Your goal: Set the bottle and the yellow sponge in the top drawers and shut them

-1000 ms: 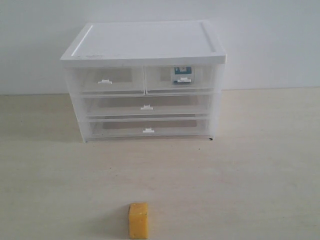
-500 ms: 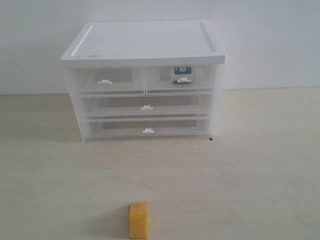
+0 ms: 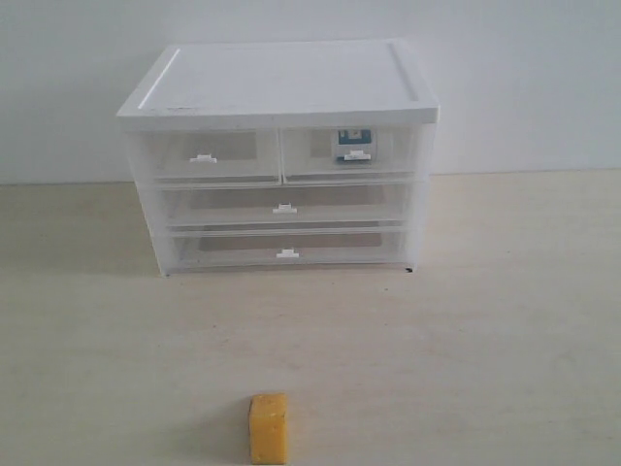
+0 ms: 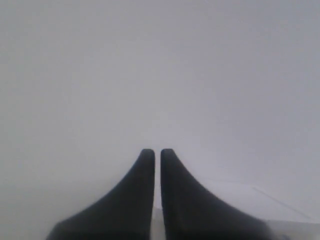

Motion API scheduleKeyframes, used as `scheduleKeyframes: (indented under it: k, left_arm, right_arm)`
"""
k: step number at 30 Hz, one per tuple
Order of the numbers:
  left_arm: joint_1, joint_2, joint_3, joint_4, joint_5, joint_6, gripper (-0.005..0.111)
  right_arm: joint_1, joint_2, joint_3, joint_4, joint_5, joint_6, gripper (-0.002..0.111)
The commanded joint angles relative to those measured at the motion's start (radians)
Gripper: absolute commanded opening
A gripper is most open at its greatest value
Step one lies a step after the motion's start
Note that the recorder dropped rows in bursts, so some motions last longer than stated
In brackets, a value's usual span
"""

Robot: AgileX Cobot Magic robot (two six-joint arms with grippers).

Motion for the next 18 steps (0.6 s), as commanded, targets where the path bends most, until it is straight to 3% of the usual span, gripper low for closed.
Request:
scheduleKeyframes:
  k: [1,9,12,18]
  left_arm:
    - [0.002,0.201,-0.118,0.101,0.067,-0.035,0.004]
    - [0.002,0.52,-0.223,0.22,0.111,-0.084,0.004]
    - [-0.003,0.609,-0.229,0.229,0.07,-0.084,0.004]
    - [-0.084,0.757,-0.229,0.206,-0.07,-0.051,0.004]
  right_arm:
    - [-0.002,-0.005,0.004,0.003,-0.01,0.0,0.001]
    - [-0.002,-0.005,0.004,0.003,-0.01,0.0,0.001]
    - [-0.002,-0.005,0.004,0.003,-0.01,0.0,0.001]
    - [-0.002,-0.005,0.004,0.003,-0.01,0.0,0.001]
